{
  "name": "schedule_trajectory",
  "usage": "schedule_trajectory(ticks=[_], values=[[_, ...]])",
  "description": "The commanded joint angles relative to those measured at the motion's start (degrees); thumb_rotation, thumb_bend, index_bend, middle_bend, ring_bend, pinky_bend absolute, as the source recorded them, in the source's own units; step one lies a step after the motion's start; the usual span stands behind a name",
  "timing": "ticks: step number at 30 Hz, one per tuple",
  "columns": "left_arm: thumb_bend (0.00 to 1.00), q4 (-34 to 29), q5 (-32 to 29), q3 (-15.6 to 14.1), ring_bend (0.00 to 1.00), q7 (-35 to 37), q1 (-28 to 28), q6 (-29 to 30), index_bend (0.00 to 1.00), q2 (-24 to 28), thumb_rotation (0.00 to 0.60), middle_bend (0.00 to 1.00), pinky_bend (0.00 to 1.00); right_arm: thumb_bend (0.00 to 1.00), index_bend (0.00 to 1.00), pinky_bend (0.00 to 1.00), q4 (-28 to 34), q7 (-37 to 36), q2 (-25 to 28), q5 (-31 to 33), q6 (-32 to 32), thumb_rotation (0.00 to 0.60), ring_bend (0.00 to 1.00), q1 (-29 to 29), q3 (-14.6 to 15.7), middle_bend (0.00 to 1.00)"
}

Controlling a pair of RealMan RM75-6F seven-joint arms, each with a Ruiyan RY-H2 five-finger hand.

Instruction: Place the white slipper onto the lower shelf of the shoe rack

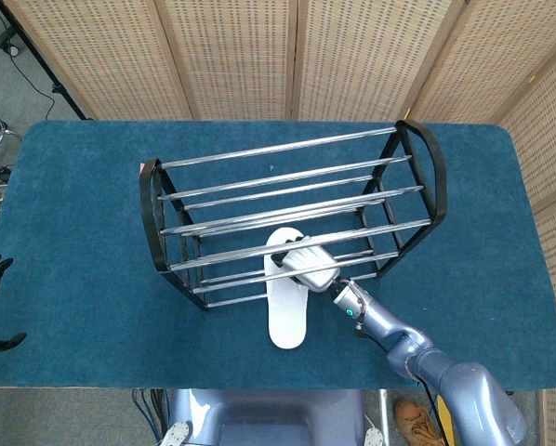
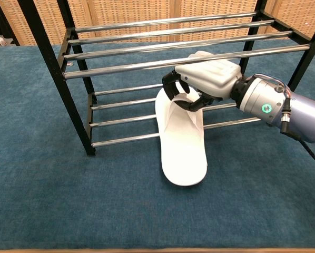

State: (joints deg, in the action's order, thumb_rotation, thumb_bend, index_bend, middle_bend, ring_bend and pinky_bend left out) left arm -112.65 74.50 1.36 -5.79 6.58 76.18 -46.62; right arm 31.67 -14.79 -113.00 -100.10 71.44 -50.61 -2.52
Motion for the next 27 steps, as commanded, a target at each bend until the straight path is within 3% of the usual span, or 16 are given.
schedule_trajectory(ticks=[1,27], values=[[0.08,0.0,-0.1,0.0,0.00,0.1,0.0,0.0,0.00,0.0,0.600,0.00,0.00,0.55,0.63,0.71,-1.4,-0.9,-0.8,0.1,-0.3,0.600,0.58,-0.8,0.3,0.55],[0.08,0.7,-2.7,0.3,0.00,-0.9,0.6,-1.2,0.00,-0.6,0.600,0.00,0.00,0.55,0.63,0.71,-11.2,-5.6,-4.6,2.3,-2.8,0.600,0.58,-6.1,0.9,0.55]])
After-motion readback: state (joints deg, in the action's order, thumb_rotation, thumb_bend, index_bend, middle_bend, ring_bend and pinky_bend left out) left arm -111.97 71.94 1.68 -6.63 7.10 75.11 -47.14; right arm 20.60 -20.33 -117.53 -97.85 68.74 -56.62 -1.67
